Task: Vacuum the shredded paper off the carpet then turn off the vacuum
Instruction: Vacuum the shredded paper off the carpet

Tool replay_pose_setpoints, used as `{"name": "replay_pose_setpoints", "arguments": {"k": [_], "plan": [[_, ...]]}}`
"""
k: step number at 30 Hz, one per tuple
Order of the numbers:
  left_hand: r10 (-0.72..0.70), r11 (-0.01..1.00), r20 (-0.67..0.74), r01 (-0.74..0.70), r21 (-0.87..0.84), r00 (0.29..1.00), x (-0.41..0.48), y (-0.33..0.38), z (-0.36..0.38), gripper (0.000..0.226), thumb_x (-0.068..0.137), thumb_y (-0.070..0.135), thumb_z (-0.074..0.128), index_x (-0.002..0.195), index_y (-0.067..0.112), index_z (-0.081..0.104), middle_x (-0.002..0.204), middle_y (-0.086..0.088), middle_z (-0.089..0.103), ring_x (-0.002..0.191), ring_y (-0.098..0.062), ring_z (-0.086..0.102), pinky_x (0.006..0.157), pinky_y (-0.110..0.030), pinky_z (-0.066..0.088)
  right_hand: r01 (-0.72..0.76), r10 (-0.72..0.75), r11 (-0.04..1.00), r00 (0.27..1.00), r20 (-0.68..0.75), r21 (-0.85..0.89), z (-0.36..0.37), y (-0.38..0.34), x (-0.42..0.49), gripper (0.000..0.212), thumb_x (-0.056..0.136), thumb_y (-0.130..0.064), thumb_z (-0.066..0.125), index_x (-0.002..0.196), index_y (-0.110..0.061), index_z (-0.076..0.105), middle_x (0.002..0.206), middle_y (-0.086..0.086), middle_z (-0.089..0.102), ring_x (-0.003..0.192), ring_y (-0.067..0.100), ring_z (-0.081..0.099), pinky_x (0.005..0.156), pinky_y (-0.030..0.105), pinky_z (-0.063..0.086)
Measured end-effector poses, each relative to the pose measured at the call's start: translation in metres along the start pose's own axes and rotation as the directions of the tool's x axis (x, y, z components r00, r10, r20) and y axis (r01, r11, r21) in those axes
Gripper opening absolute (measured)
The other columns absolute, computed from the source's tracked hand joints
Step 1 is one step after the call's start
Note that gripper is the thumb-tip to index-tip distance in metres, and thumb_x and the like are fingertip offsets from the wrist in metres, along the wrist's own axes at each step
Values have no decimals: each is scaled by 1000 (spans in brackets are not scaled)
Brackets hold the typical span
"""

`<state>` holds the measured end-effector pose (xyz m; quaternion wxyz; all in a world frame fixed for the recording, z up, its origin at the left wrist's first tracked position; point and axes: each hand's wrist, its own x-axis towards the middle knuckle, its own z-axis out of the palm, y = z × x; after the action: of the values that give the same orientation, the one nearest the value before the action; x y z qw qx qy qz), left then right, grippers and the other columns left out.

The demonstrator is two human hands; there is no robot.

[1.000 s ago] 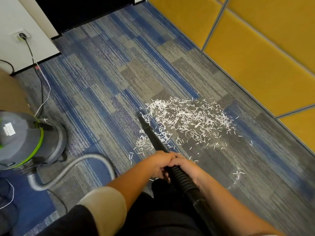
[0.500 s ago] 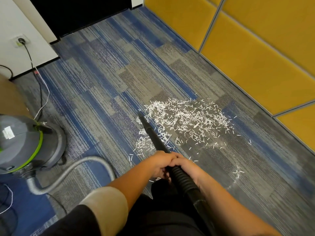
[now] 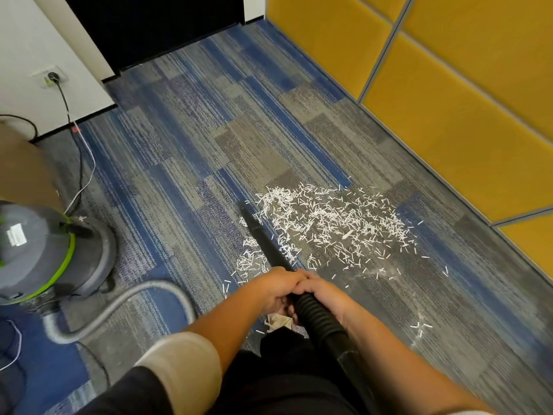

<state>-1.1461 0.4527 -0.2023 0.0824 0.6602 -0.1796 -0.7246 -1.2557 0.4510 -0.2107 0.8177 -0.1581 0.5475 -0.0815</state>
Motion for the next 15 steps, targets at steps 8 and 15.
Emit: {"name": "replay_pose_setpoints", "arguments": {"k": [8, 15], "plan": [[8, 1000, 20, -8, 29, 1000, 15, 28, 23, 13, 92, 13, 49, 89, 1, 45, 47, -9, 51, 28, -13, 47, 34, -20, 42, 24, -22, 999, 999, -43, 46, -30, -20, -2, 58, 87, 10, 42, 137, -17, 28, 63, 19, 51, 39, 25, 53, 37, 30, 49], [-9, 999, -7, 9, 49, 1000, 18, 34, 24, 19, 95, 15, 48, 81, 3, 45, 46, -8, 50, 26, -11, 43, 32, -17, 37, 20, -17, 998, 999, -49, 58, -33, -25, 1, 63, 86, 12, 42, 139, -17, 26, 60, 20, 52, 37, 25, 53, 35, 29, 48]]}}
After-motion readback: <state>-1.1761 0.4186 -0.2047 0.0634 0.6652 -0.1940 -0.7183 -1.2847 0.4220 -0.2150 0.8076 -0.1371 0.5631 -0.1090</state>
